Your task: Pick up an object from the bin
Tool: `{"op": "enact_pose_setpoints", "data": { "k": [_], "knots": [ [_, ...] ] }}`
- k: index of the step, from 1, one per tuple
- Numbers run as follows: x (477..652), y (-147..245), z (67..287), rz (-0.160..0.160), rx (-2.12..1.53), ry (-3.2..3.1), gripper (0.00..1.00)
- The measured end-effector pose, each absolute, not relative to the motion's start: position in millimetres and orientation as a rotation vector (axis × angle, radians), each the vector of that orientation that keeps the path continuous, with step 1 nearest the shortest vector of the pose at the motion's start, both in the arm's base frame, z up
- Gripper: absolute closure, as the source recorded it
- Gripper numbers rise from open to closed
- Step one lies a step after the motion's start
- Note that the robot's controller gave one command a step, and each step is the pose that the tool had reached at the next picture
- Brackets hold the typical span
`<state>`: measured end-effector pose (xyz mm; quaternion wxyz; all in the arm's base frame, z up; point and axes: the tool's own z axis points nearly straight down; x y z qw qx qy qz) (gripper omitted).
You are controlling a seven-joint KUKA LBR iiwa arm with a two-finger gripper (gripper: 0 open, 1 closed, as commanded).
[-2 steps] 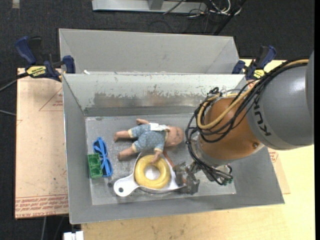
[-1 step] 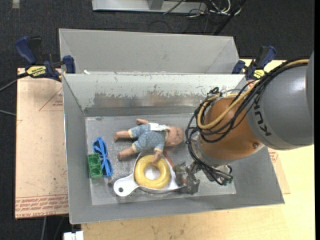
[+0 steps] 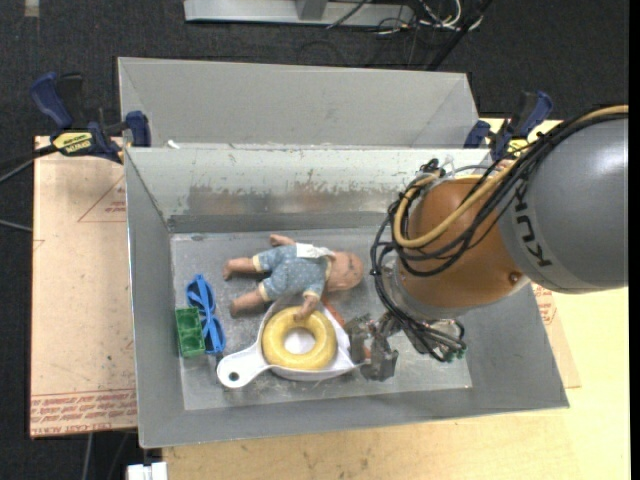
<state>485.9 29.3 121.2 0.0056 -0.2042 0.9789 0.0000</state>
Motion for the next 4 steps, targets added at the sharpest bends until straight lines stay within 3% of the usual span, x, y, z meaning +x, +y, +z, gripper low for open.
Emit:
{"op": "enact_pose_setpoints", "data": {
  "k": [1,2,3,4],
  "knots": [
    [482.4,27.3,148.6,0.006,-0.661,3.073,1.00],
    [483.7,58.2,166.2,-0.003,-0.853,3.009,1.00],
    [495.6,36.8,122.3,0.008,-0.845,3.021,1.00],
    [490.4,37.4,156.9,0.007,-0.847,3.027,1.00]
  ]
}}
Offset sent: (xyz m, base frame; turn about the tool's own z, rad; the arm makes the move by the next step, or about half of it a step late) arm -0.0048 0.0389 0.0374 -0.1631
